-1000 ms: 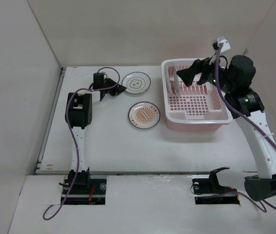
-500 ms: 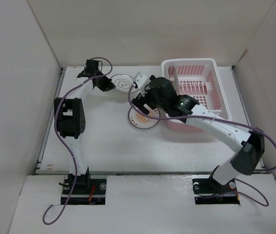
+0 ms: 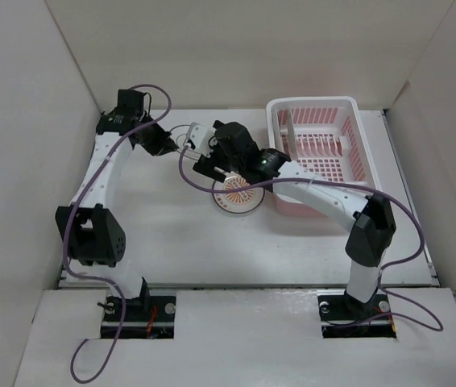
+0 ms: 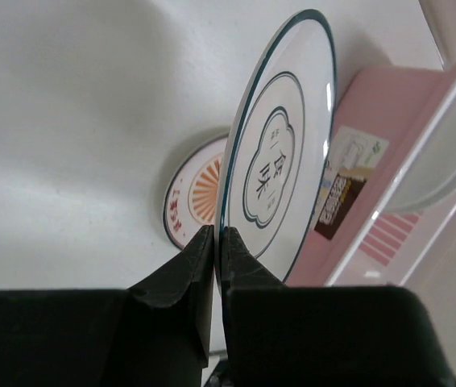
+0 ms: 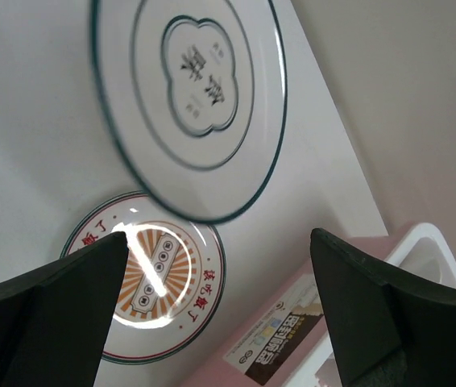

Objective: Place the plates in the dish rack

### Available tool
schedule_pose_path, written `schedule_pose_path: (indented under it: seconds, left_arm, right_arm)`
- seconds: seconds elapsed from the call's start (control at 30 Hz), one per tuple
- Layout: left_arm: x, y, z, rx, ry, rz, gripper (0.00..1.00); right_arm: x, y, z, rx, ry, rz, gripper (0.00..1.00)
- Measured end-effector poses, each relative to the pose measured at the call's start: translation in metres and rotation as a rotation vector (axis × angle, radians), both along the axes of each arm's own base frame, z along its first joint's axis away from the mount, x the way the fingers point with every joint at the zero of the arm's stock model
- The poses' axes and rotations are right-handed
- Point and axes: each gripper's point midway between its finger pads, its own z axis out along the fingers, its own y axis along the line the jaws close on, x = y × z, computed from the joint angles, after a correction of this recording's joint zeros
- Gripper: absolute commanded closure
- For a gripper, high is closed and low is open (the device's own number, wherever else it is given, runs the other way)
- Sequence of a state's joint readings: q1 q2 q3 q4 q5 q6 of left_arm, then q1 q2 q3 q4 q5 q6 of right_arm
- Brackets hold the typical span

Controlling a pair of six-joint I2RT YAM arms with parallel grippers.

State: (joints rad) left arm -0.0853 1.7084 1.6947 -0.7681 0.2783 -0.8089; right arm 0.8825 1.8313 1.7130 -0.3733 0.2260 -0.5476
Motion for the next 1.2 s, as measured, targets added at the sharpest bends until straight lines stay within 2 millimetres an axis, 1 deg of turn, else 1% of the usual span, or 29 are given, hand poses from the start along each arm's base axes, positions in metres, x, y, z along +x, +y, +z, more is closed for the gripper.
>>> schedule_pose_path:
  seconds: [0.1, 0.17, 0.2, 0.23, 0.3, 0.4, 0.43, 0.5, 0.53, 0.57, 0.6, 0.67, 0.77, 0.83, 0.93, 0.97, 1.0, 1.1, 1.13, 1.17, 1.2]
  left_arm:
    - [-0.036, -0.004, 0.002, -0.030, 0.016, -0.020, 1.00]
    - [-0.049, -0.003, 0.003, -0.036, 0.016, -0.017, 1.00]
    - [-0.052, -0.004, 0.004, -0.039, 0.014, -0.018, 1.00]
    - [-0.053, -0.005, 0.005, -0.045, 0.011, -0.021, 1.00]
    - [-0.055, -0.009, 0.007, -0.061, 0.005, -0.036, 1.00]
    - [-0.054, -0.017, 0.012, -0.082, -0.014, -0.056, 1.00]
    - [-0.055, -0.018, 0.014, -0.087, -0.018, -0.060, 1.00]
    - [-0.055, -0.019, 0.018, -0.092, -0.033, -0.061, 1.00]
    - [-0.055, -0.019, 0.020, -0.094, -0.040, -0.060, 1.00]
    - [-0.055, -0.019, 0.022, -0.096, -0.047, -0.059, 1.00]
    - [-0.053, -0.020, 0.026, -0.104, -0.060, -0.052, 1.00]
    - [-0.051, -0.019, 0.029, -0.111, -0.072, -0.038, 1.00]
    - [-0.051, -0.017, 0.030, -0.115, -0.070, -0.026, 1.00]
    - [-0.051, -0.017, 0.030, -0.114, -0.072, -0.031, 1.00]
    - [-0.050, -0.017, 0.032, -0.123, -0.080, -0.036, 1.00]
    - [-0.048, -0.017, 0.033, -0.130, -0.086, -0.039, 0.96]
    - [-0.047, -0.017, 0.034, -0.139, -0.090, -0.044, 0.67]
    - [-0.044, -0.022, 0.043, -0.202, -0.123, -0.096, 0.35]
    - [-0.042, -0.024, 0.049, -0.229, -0.142, -0.113, 0.22]
    - [-0.039, -0.025, 0.055, -0.253, -0.166, -0.128, 0.22]
    - [-0.036, -0.026, 0.061, -0.276, -0.193, -0.139, 0.17]
  right_arm:
    - [0.002, 0.007, -0.011, -0.018, 0.013, 0.021, 0.03]
    - [0.000, 0.009, -0.020, -0.033, 0.031, 0.035, 0.06]
    - [-0.001, 0.011, -0.023, -0.035, 0.038, 0.042, 0.08]
    - [-0.002, 0.013, -0.025, -0.036, 0.041, 0.048, 0.11]
    - [-0.003, 0.015, -0.028, -0.036, 0.043, 0.052, 0.21]
    - [-0.003, 0.018, -0.031, -0.031, 0.052, 0.054, 0.28]
    - [-0.003, 0.019, -0.033, -0.029, 0.057, 0.055, 0.35]
    - [-0.004, 0.022, -0.036, -0.023, 0.067, 0.062, 0.44]
    - [-0.005, 0.024, -0.037, -0.018, 0.069, 0.065, 0.51]
    - [-0.006, 0.026, -0.037, -0.015, 0.070, 0.069, 0.70]
    - [-0.008, 0.027, -0.037, -0.021, 0.065, 0.076, 0.77]
    - [-0.013, 0.032, -0.038, -0.032, 0.060, 0.093, 0.83]
    - [-0.020, 0.038, -0.042, -0.055, 0.052, 0.115, 1.00]
    - [-0.024, 0.040, -0.044, -0.063, 0.048, 0.115, 1.00]
    - [-0.021, 0.039, -0.042, -0.060, 0.034, 0.102, 1.00]
    - [-0.020, 0.039, -0.041, -0.058, 0.028, 0.096, 1.00]
    - [-0.020, 0.039, -0.040, -0.057, 0.022, 0.090, 1.00]
    - [-0.018, 0.041, -0.037, -0.031, 0.015, 0.060, 1.00]
    - [-0.017, 0.040, -0.038, -0.023, 0.012, 0.047, 1.00]
    - [-0.017, 0.039, -0.038, -0.014, 0.013, 0.035, 1.00]
    - [-0.017, 0.038, -0.039, -0.008, 0.015, 0.025, 1.00]
